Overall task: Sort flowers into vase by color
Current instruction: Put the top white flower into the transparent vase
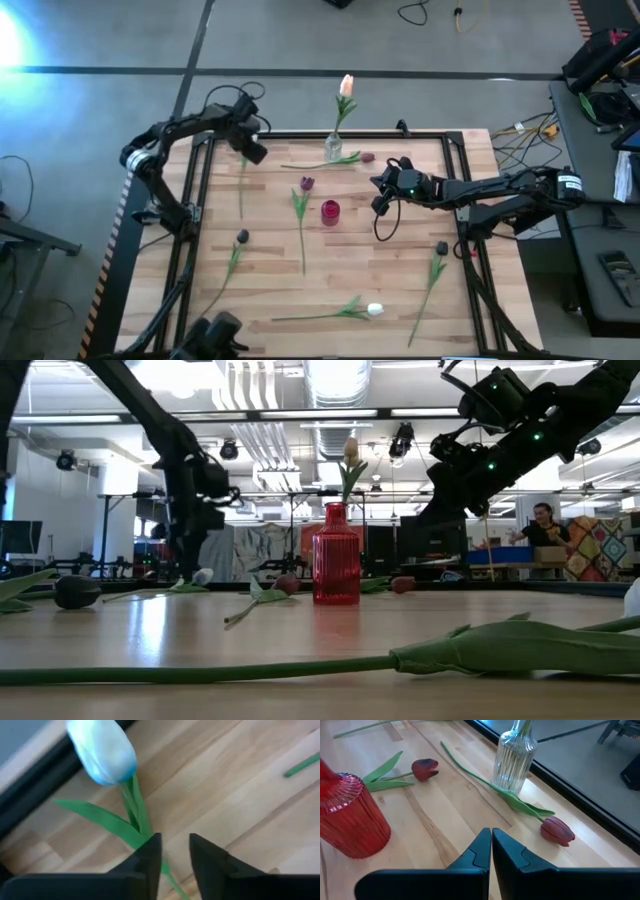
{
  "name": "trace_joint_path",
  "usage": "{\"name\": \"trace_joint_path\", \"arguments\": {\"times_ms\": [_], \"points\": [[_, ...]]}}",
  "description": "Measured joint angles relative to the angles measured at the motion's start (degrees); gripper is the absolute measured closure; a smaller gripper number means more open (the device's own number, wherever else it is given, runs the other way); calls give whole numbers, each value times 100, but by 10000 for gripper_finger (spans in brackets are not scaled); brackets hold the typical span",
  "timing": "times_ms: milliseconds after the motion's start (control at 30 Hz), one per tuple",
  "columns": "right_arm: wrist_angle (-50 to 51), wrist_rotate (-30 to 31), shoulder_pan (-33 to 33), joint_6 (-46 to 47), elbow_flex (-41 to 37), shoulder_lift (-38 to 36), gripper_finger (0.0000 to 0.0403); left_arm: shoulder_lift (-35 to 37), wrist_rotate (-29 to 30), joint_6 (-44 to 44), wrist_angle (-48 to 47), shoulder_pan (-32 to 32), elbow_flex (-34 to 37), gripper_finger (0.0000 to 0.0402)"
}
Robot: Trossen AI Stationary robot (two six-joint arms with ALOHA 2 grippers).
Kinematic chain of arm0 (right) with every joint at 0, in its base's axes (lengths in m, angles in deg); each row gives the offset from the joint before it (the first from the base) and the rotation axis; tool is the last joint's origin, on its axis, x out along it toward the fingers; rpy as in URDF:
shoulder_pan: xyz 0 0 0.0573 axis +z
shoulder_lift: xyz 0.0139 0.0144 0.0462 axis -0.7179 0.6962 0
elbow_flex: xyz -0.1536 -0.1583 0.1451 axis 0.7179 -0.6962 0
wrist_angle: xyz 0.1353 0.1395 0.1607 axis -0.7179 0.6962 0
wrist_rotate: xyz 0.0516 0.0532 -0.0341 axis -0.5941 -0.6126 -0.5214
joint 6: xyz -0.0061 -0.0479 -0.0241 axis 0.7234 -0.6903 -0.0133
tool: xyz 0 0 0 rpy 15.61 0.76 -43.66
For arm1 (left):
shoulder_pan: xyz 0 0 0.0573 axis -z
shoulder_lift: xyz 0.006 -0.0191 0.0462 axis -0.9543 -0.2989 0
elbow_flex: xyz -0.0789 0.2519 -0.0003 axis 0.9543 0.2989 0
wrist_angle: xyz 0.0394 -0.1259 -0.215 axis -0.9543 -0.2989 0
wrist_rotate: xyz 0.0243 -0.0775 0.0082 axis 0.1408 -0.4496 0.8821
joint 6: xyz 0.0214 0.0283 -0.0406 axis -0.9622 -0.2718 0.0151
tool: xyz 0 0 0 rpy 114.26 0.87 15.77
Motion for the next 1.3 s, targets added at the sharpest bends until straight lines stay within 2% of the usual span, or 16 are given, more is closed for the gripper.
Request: {"name": "trace_joint_path", "arguments": {"times_ms": [67, 200, 267, 400, 600, 800, 900, 1100, 1233, 1300], "points": [[1, 0, 0, 1, 0, 0, 394, -202, 135, 8, 93, 0, 0, 284], [1, -2, 0, 0, 0, 0, 394, -517, 940, 160, 146, 1, -77, 236], [1, 0, 0, 1, 0, 0, 394, -620, 1170, 204, 130, -2, -112, 223], [1, -1, 0, -1, 0, 0, 394, -811, 1204, 217, 118, -3, -174, 218], [2, -1, 0, 1, -2, 0, 394, -918, 1159, 115, 97, 0, -227, 254], [1, -2, 0, -1, -7, 0, 394, -894, 1087, -367, -190, -6, -346, 349], [3, -2, 0, -1, -7, 0, 394, -748, 721, -526, -164, -15, -561, 392], [3, -2, 0, -1, -7, 0, 394, -153, -541, -635, 189, 0, -772, 397], [2, -2, 0, 1, -8, 0, 394, 619, -1802, -397, 1379, -4, -474, 398], [2, -2, 0, 24, -18, 0, 394, 1030, -2477, -212, 2273, 20, -149, 399]]}}
